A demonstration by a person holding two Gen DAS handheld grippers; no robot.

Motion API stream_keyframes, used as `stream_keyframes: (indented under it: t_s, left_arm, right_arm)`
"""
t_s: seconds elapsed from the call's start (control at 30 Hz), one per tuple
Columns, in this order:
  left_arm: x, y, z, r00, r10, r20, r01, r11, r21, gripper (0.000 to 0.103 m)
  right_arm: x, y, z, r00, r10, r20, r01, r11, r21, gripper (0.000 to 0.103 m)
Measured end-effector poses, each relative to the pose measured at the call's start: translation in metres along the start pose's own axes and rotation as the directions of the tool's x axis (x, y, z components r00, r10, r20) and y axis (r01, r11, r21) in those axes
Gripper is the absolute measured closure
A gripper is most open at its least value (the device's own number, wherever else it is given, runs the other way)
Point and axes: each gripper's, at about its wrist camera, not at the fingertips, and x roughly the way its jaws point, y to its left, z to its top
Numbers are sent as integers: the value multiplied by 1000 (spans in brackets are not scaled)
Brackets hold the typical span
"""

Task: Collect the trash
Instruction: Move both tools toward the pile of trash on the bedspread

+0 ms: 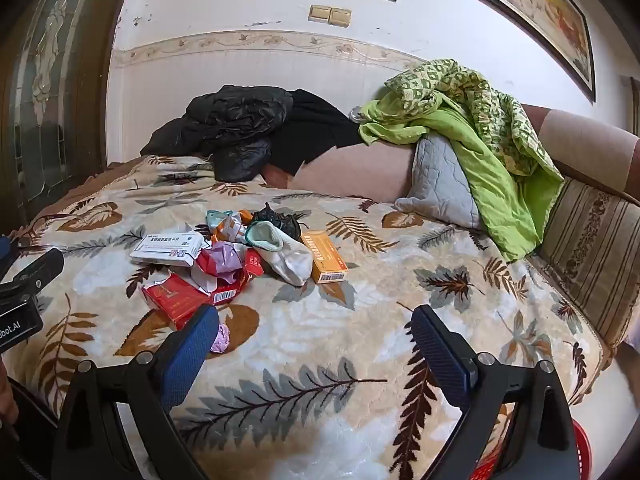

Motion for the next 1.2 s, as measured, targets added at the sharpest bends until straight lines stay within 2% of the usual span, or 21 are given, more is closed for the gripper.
stream_keyframes:
  t_s: [0.3, 0.47, 1.2]
  left_arm:
    - [0, -1, 0, 1000, 4, -1, -4, 1000, -3, 0]
    - [1, -1, 0, 1000, 2, -1, -2, 1000, -3, 0]
    - [1, -1, 0, 1000, 4, 0, -4, 1000, -2, 0]
  right_arm:
    - [1, -8, 1, 1000, 0, 0, 0, 1000, -8, 5]
    - [0, 3, 1, 1000, -3, 3, 3, 1000, -10, 5]
    - [1, 4, 0, 1000, 0, 8, 1, 1000, -8, 5]
